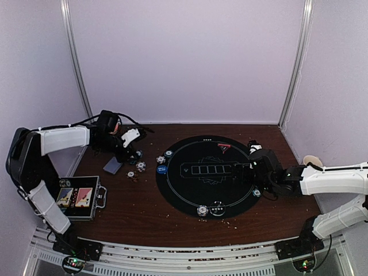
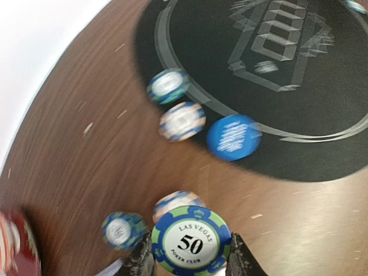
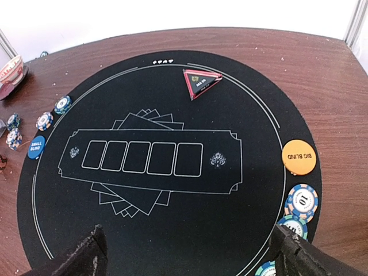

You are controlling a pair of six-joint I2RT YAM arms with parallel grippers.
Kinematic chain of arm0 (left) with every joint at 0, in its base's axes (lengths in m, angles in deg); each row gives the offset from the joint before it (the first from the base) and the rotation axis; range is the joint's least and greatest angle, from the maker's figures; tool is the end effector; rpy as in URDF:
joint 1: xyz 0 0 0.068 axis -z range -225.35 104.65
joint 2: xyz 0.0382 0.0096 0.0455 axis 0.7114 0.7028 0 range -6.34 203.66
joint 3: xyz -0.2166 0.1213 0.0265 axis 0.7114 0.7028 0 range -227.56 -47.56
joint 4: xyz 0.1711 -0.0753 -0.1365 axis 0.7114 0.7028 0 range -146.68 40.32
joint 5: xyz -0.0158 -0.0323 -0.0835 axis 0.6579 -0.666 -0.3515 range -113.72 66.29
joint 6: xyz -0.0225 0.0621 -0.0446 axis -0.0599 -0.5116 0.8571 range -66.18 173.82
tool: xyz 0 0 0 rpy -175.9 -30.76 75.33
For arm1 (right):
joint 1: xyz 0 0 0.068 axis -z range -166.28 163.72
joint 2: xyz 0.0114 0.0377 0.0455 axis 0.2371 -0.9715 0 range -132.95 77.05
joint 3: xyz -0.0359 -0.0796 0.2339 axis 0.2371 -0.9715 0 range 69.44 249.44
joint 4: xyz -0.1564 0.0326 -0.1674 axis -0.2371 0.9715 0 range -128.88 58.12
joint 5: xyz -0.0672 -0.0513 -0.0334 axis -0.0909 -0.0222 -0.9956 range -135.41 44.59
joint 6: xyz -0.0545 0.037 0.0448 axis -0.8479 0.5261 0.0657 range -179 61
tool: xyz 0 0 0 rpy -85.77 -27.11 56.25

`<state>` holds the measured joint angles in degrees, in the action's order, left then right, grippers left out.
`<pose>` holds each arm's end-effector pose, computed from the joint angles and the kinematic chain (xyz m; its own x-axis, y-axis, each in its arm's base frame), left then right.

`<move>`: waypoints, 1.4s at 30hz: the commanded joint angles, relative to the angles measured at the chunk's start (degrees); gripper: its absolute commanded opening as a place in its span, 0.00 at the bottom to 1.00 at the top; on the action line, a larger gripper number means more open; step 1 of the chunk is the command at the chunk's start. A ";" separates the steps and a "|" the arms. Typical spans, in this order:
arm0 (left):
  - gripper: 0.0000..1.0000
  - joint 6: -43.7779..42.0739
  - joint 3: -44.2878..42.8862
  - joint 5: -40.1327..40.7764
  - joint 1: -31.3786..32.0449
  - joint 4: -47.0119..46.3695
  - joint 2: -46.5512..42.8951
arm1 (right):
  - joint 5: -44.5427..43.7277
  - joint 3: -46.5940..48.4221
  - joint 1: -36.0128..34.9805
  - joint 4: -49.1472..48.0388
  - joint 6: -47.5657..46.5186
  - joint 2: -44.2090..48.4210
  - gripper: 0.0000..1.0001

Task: Distribute texas hold em gaming equipment
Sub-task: Pick up the pile of poker chips from the pile of poker chips, then place the pile of poker chips at the dealer area.

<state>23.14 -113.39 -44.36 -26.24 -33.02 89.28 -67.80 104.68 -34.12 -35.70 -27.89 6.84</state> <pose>0.3136 -0.1343 0.1877 -0.3952 0.6424 -0.6566 0.8214 0.5671 0.0604 0.1909 0.1718 0.1817 -0.6052 0.0434 -0.7949 -0.2004 0.9581 0.2048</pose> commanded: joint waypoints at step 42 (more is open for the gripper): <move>0.17 -4.84 -4.99 2.99 39.63 -7.86 17.49 | -2.75 -0.13 -0.38 -0.89 -1.47 0.89 1.00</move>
<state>17.64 -116.27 -41.25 12.62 -39.05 105.69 -69.68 104.68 -34.12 -35.77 -28.89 7.63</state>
